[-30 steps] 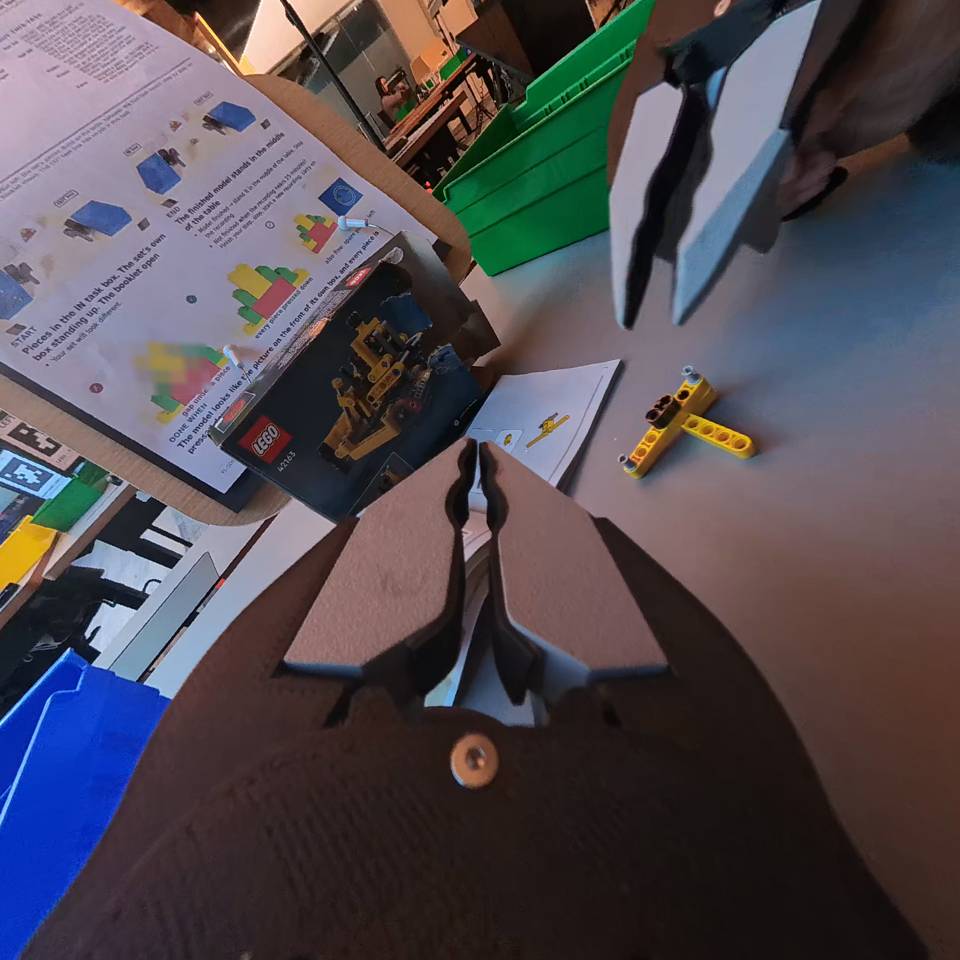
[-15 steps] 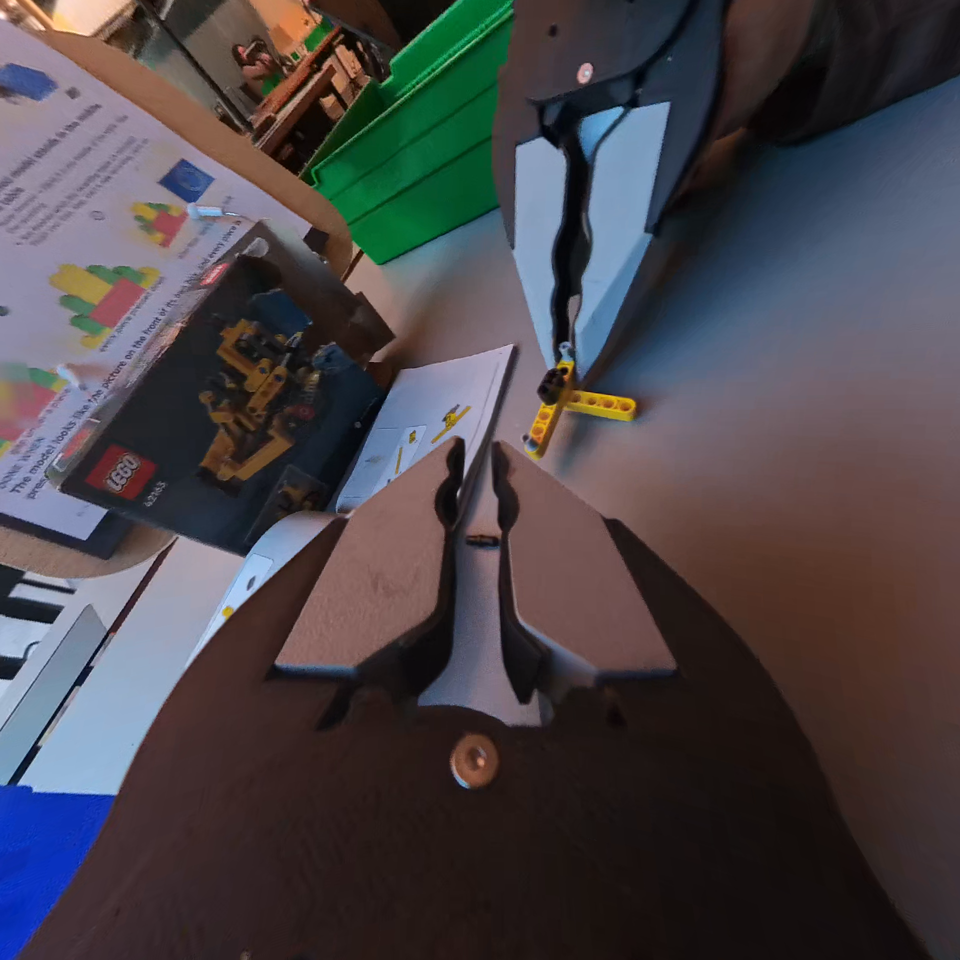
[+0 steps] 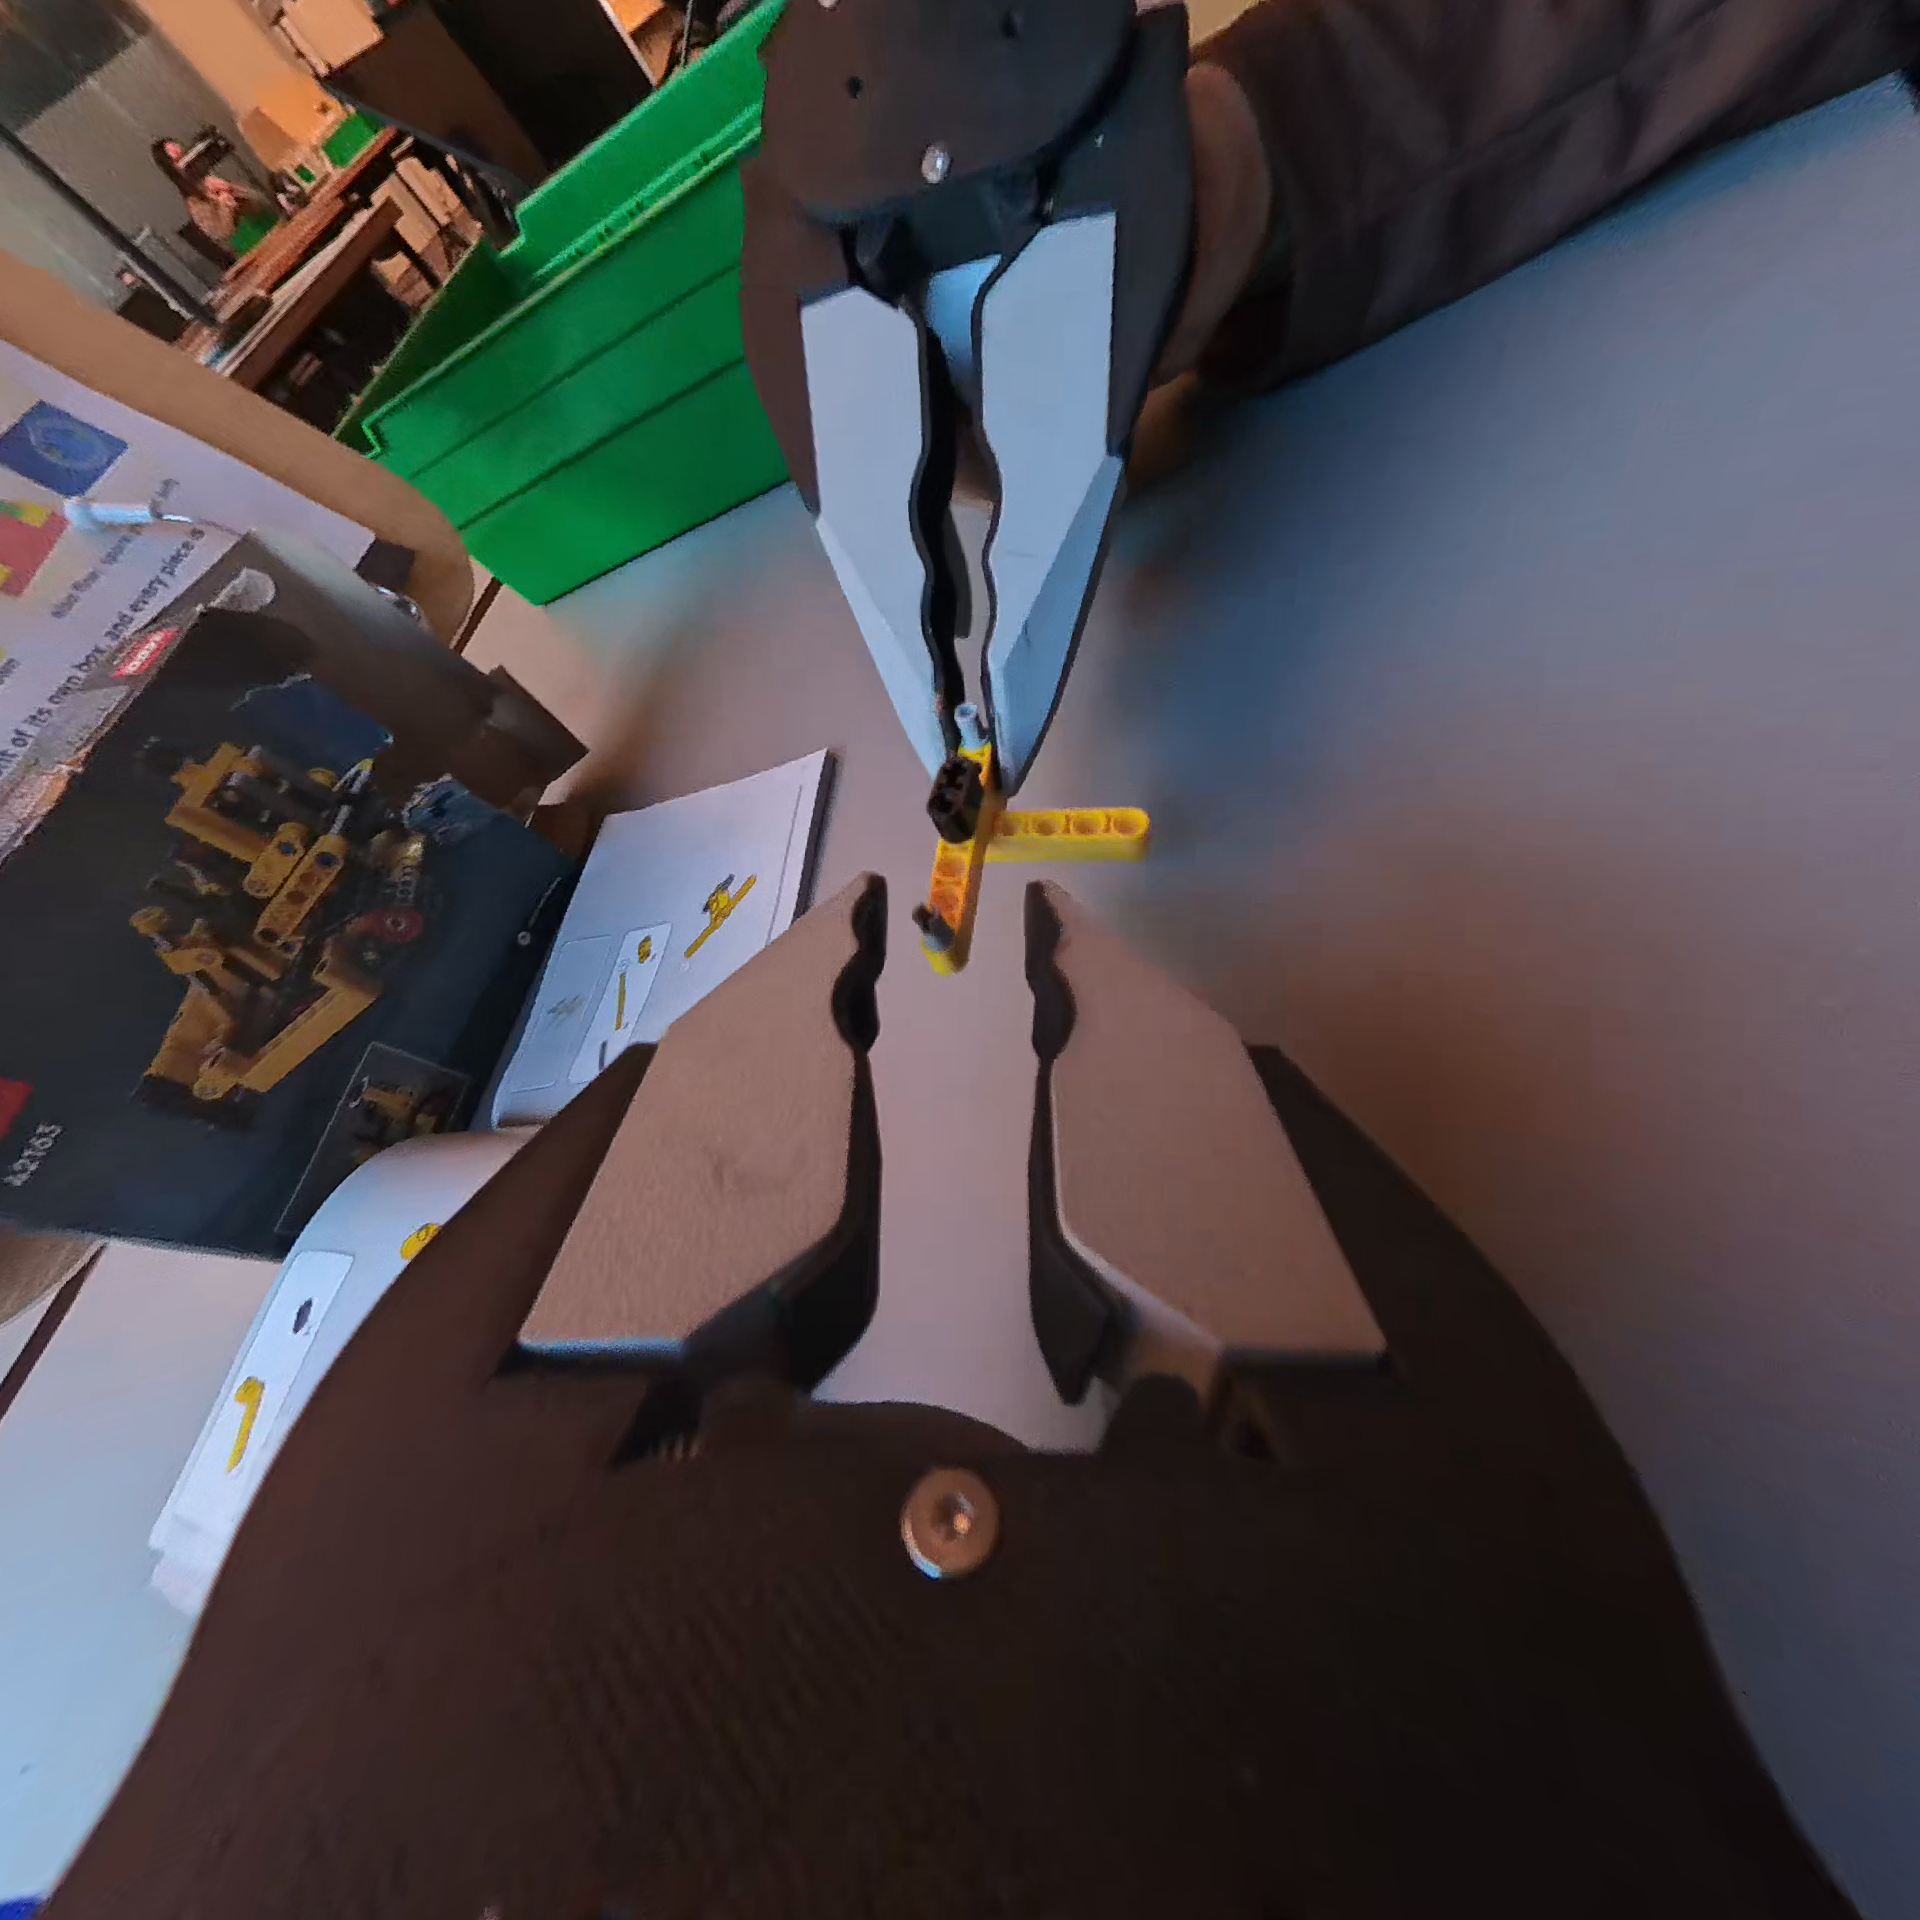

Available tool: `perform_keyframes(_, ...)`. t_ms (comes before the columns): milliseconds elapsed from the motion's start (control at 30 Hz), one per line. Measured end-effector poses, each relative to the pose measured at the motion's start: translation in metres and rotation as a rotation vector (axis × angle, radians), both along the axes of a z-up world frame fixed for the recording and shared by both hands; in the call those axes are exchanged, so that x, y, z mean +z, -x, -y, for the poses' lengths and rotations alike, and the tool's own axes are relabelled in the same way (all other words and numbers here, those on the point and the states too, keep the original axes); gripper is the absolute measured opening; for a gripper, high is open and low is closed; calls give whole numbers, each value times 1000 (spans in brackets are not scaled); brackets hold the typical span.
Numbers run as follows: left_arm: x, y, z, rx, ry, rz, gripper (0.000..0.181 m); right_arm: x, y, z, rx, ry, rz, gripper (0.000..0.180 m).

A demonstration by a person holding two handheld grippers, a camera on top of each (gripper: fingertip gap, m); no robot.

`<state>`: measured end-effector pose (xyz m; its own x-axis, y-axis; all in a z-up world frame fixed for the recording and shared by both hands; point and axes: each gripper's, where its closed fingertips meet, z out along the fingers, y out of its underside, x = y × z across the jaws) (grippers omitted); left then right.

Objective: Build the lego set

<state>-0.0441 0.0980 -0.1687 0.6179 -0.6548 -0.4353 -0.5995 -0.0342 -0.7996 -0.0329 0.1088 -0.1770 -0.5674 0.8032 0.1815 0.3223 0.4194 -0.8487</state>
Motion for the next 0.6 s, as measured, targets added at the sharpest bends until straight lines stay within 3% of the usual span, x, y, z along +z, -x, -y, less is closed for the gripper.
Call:
perform_keyframes(33, 1, -1, 1, -7, 5, 15, 21, 0, 0, 2, 8, -2, 0, 5)
perform_keyframes(433, 1, -10, 13, -95, 58, 53, 7, 10, -4, 21, 86, 54, -33, 5)
perform_keyframes(600, 5, -19, 22, -160, 98, 115, 11, 15, -6, 30, 125, 106, -42, 5)
